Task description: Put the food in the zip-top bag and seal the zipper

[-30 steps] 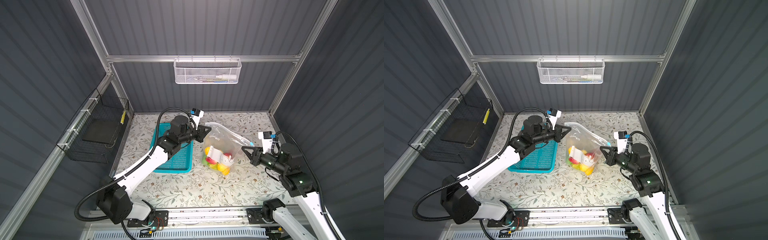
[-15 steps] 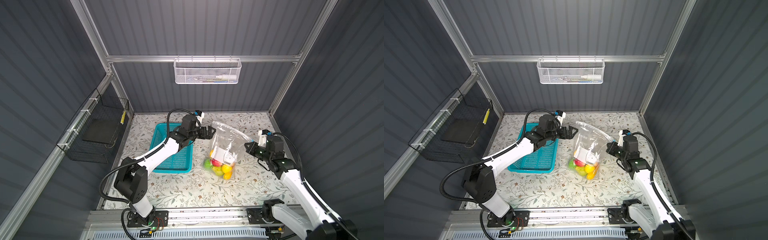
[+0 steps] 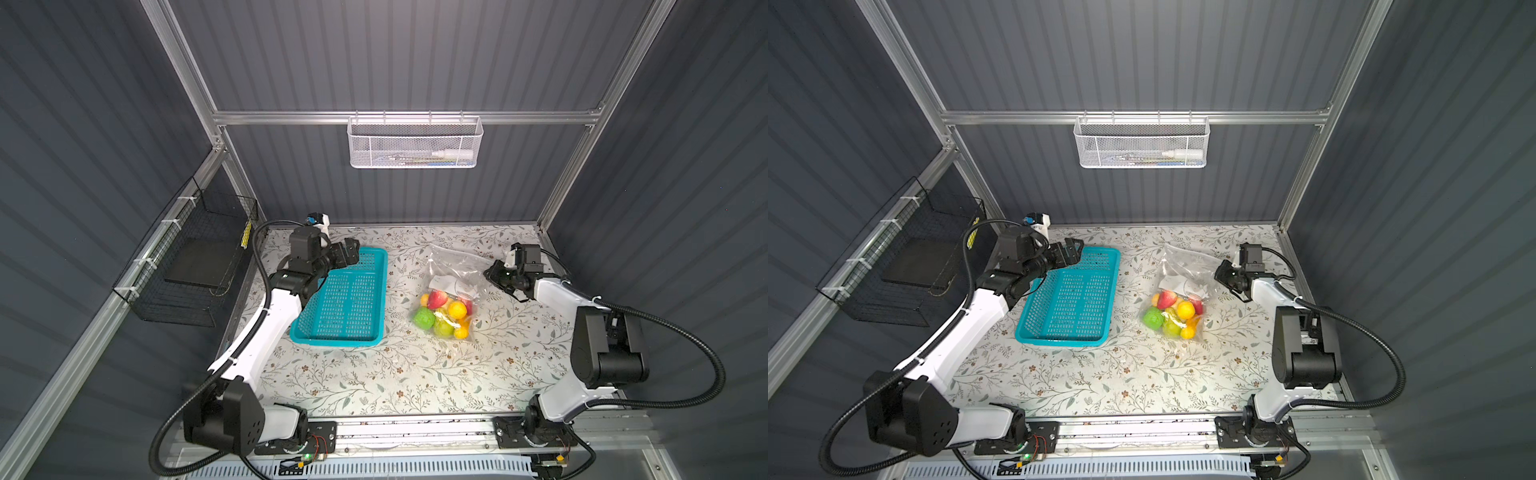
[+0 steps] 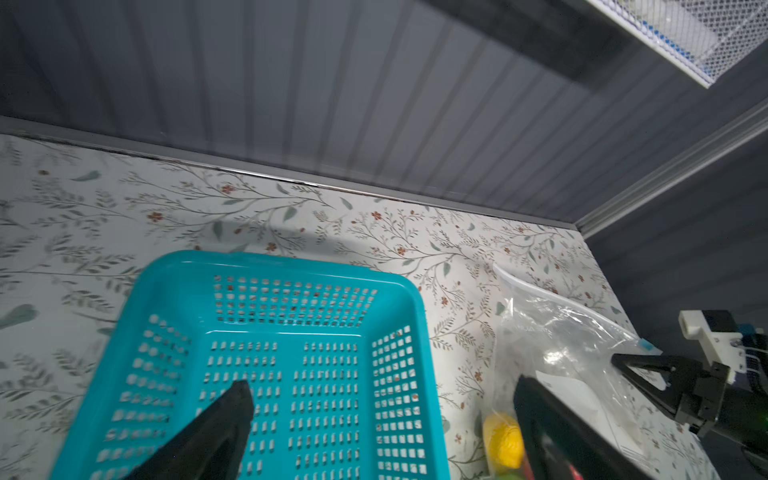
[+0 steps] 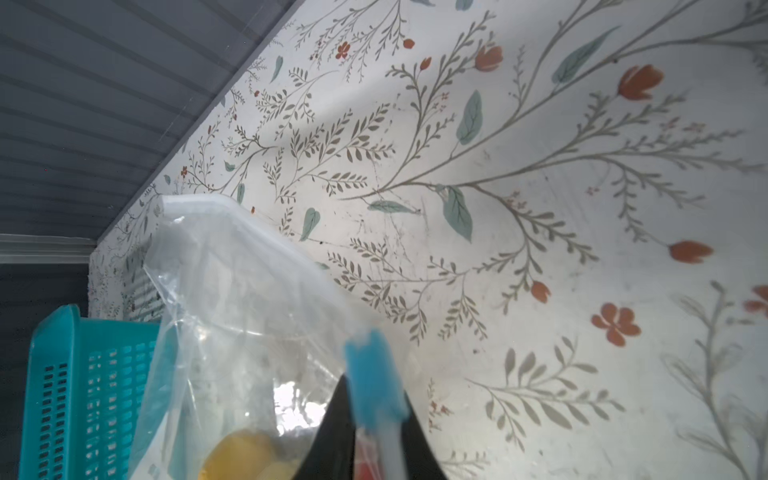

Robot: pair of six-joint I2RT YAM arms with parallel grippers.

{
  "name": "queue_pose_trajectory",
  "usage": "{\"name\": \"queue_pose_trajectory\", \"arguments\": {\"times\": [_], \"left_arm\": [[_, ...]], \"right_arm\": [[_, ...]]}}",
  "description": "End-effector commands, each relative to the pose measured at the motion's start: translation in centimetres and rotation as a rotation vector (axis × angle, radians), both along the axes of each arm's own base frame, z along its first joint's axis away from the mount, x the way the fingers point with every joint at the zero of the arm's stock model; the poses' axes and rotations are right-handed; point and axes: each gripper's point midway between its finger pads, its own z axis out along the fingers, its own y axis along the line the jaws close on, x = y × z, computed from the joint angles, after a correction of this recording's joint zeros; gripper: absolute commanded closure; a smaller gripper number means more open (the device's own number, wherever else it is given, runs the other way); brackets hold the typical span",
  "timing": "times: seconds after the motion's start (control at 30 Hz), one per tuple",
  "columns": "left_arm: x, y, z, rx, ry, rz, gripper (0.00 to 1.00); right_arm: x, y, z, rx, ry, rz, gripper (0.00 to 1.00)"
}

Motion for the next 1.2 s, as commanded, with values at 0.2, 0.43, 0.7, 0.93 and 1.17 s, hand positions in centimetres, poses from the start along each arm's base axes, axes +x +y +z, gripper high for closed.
{"name": "queue_pose_trajectory", "arguments": {"times": [0.2, 0.43, 0.7, 0.93, 1.17], "left_arm": [[-0.8, 8.9, -5.0, 0.115, 0.124, 0.192, 0.0], [-0.1, 11.9, -8.9, 0.051, 0.201, 0.246, 0.0], [0.1, 8.6, -12.6, -0.117, 0.253, 0.09, 0.0], [-1.3, 4.6, -13.7, -0.284, 0.292, -0.022, 0.0], [-2.3, -2.7, -13.2, -0.302, 0.306, -0.129, 0.0]], "right_arm": [[0.7, -2.8, 4.8, -0.235, -0.113, 0.032, 0.33], [-2.9, -6.0, 7.2, -0.401, -0.174, 0.001, 0.18], [-5.8, -6.7, 5.5, -0.471, -0.265, 0.0, 0.14], [-7.6, -6.6, 4.6, -0.526, -0.428, -0.002, 0.14], [-7.5, -6.7, 2.7, -0.566, -0.491, 0.005, 0.14]]}}
